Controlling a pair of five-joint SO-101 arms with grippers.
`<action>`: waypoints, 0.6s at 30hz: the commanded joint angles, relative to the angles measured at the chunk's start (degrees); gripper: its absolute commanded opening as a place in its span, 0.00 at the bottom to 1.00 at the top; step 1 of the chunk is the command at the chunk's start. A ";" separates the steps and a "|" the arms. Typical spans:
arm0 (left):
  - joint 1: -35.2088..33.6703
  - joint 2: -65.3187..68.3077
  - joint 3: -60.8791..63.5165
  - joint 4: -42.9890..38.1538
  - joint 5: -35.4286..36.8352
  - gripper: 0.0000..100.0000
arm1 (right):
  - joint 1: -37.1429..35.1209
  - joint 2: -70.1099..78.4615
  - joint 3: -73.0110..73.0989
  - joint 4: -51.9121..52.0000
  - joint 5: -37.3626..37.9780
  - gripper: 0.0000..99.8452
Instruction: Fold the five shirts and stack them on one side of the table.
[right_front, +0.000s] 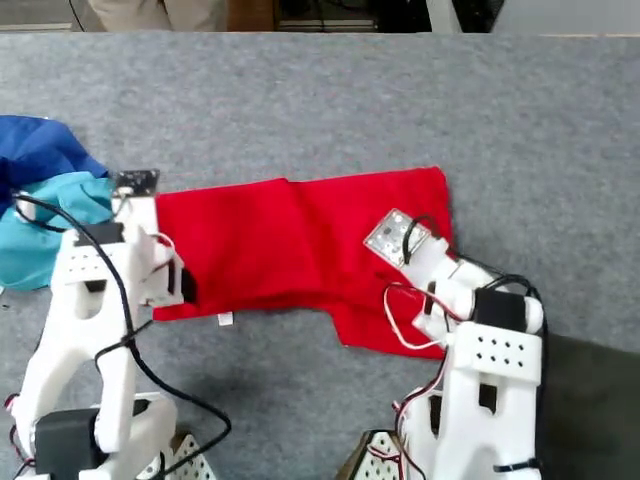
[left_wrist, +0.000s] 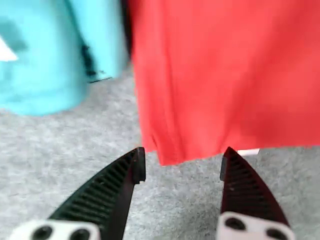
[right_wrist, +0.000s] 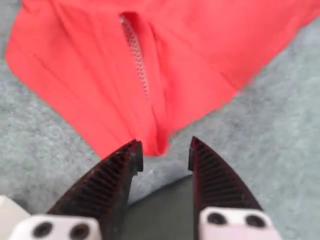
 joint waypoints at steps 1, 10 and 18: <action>-2.20 -1.63 -7.82 4.04 -0.44 0.25 | -0.84 -1.01 -7.78 3.60 0.53 0.17; 2.02 -0.04 -21.10 -2.02 15.12 0.05 | -4.00 9.01 -24.84 0.26 1.58 0.02; 5.80 15.16 -19.25 -23.65 24.70 0.02 | -7.34 48.22 -46.73 -9.76 -13.36 0.01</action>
